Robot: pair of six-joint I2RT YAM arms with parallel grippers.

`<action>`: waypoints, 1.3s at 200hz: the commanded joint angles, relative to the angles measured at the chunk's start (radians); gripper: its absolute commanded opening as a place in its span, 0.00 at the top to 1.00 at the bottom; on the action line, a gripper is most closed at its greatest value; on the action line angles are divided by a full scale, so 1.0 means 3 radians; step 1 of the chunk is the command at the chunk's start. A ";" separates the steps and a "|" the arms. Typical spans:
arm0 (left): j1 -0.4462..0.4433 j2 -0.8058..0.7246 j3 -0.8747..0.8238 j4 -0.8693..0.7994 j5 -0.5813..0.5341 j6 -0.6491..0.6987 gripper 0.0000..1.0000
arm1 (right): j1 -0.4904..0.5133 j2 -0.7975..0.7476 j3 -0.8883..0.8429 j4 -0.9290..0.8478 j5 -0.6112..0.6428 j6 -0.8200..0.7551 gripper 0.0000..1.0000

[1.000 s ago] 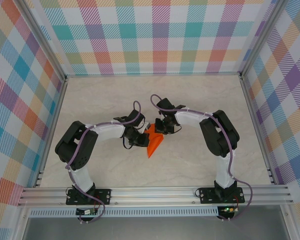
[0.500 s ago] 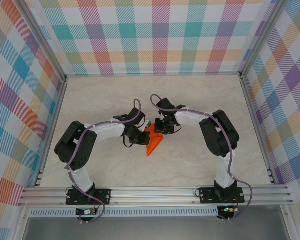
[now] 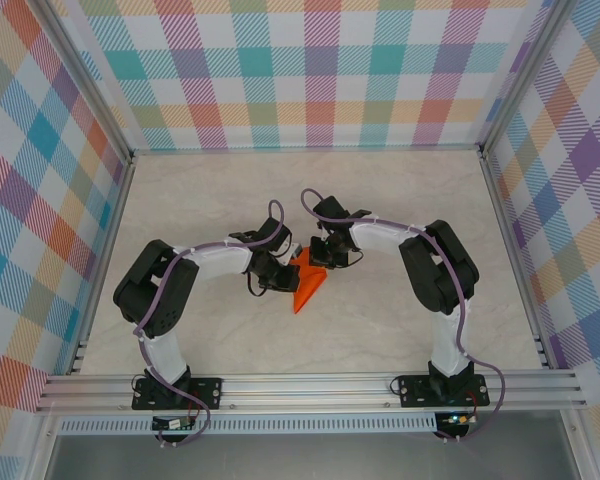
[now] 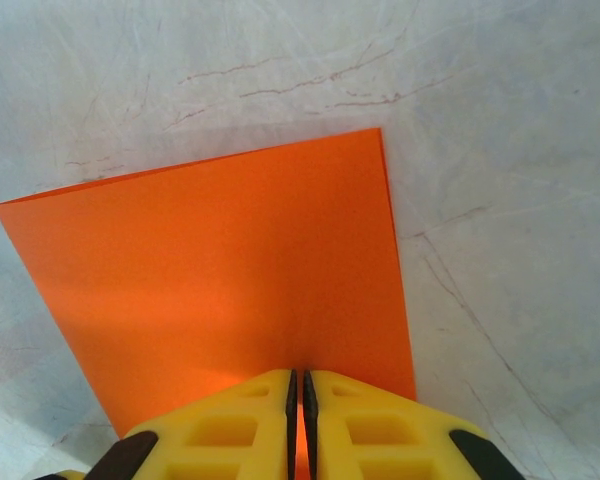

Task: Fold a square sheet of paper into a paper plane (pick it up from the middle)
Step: Third fold the triangle at the center of the table.

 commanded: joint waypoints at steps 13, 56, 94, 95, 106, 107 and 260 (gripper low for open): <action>0.0007 0.0029 -0.0054 -0.0091 -0.0035 -0.0001 0.96 | 0.0000 0.0096 -0.0009 -0.0121 -0.0009 0.0008 0.86; 0.0007 -0.0109 -0.0084 -0.0052 0.0061 -0.0049 0.95 | 0.0001 0.0086 -0.0014 -0.0134 -0.0005 0.0010 0.86; 0.0007 -0.0114 -0.0046 -0.0110 0.0036 -0.0026 0.95 | 0.0000 0.0093 -0.0025 -0.0114 -0.0014 0.0026 0.86; 0.0007 -0.0110 -0.0047 -0.0113 0.0036 -0.0026 0.95 | 0.0000 0.0092 -0.0025 -0.0115 -0.0015 0.0026 0.86; 0.0007 -0.0100 -0.0058 -0.0095 0.0041 -0.0030 0.95 | 0.0000 0.0091 -0.0027 -0.0113 -0.0016 0.0031 0.86; 0.0007 -0.0098 -0.0061 -0.0093 0.0041 -0.0031 0.95 | 0.0000 0.0091 -0.0026 -0.0114 -0.0018 0.0028 0.86; 0.0007 0.0079 -0.0077 -0.0019 0.0085 -0.0008 0.95 | -0.0015 -0.0612 -0.0042 -0.0123 0.0069 0.0114 0.68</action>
